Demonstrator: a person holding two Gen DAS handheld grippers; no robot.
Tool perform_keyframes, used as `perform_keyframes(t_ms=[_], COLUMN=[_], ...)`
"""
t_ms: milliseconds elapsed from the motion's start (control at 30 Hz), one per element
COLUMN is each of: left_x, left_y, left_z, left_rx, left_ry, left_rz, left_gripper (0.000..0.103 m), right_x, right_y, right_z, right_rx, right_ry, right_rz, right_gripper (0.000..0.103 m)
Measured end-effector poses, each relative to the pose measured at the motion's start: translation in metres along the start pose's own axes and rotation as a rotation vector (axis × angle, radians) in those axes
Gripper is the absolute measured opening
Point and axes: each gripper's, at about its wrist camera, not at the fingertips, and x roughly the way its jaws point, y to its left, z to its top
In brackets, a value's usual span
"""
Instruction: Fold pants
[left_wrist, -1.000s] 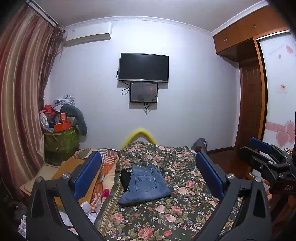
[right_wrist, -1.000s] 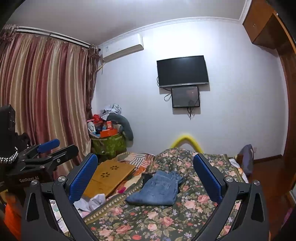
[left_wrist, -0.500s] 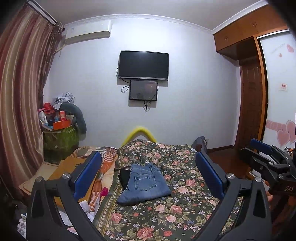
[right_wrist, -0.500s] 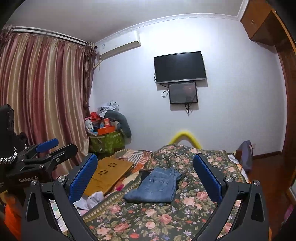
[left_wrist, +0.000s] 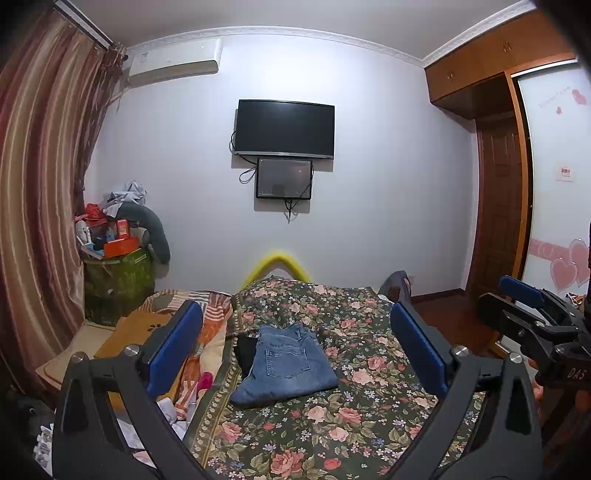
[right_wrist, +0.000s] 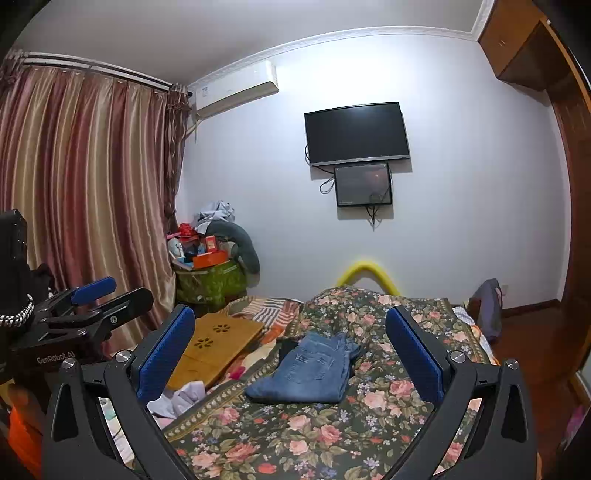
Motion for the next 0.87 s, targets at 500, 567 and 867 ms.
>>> perform_keyframes(t_ms=[500,567,867], left_x=[-0.0003,-0.0009,-0.0005], left_y=[0.0001,0.0004,0.0018], left_z=[-0.0024,-0.0016,-0.0026], left_rx=[0.006,0.008,0.003], left_ry=[0.017,0.018,0.030], left_rz=[-0.035,-0.035,-0.043], left_gripper=[0.103,0.103,0.103], right_x=[-0.0006,-0.0007,0.0020], right_y=[-0.0014,-0.0017,0.0001], right_z=[0.0005,0.0000,-0.0025], right_rx=[-0.003,-0.002,0.000], right_ry=[-0.004,-0.003,0.005], right_rz=[-0.003,-0.003,0.000], right_gripper=[0.103,0.103,0.103])
